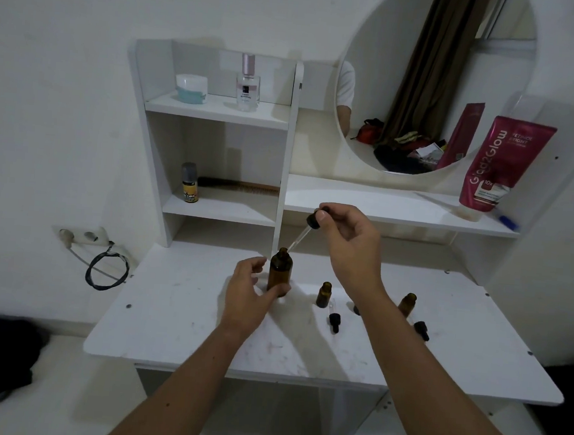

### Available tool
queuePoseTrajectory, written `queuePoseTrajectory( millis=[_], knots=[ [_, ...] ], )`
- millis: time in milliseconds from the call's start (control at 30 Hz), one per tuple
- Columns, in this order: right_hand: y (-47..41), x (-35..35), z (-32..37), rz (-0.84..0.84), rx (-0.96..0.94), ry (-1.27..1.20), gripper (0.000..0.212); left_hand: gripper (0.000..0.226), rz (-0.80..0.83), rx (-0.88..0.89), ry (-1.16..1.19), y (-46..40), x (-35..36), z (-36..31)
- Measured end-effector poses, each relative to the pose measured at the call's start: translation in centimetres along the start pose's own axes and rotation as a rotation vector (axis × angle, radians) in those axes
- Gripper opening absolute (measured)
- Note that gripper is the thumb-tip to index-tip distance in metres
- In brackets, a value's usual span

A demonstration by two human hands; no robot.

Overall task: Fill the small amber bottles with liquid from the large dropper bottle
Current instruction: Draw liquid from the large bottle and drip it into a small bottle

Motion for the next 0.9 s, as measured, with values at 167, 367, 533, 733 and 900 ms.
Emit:
queuePoseTrajectory(
  millis=[167,367,533,733,900],
  knots=[
    [-0.5,1.1,-0.5,0.005,-0.014,0.005,0.015,0.052,0.038,0.007,-0.011,-0.5,0.6,-0.1],
    [0.0,2.3,-2.2,0.060,0.017,0.062,0.015,0.045,0.056,-0.019,-0.009,-0.4,0.7,-0.1],
    [0.4,3.4,-4.0,0.130,0.070,0.131,0.013,0.045,0.050,-0.007,-0.031,-0.6,0.8,0.1],
    [1.4,4.5,-5.9,0.230,0.086,0.230,0.017,0.041,0.039,0.008,-0.021,-0.6,0.7,0.1],
    [1.9,4.8,-6.6,0.267,0.078,0.268,0.022,0.041,0.036,0.019,-0.039,-0.6,0.8,-0.1]
  ],
)
Point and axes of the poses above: each hand's wrist, its own y-axis away from the middle knuckle, its own x-axis out of the palm, z = x × y, the point moved 8 cm from there along -y, towards the middle knuckle, and after that the axes turned 9 degrees about -x, right-handed, at the moved point
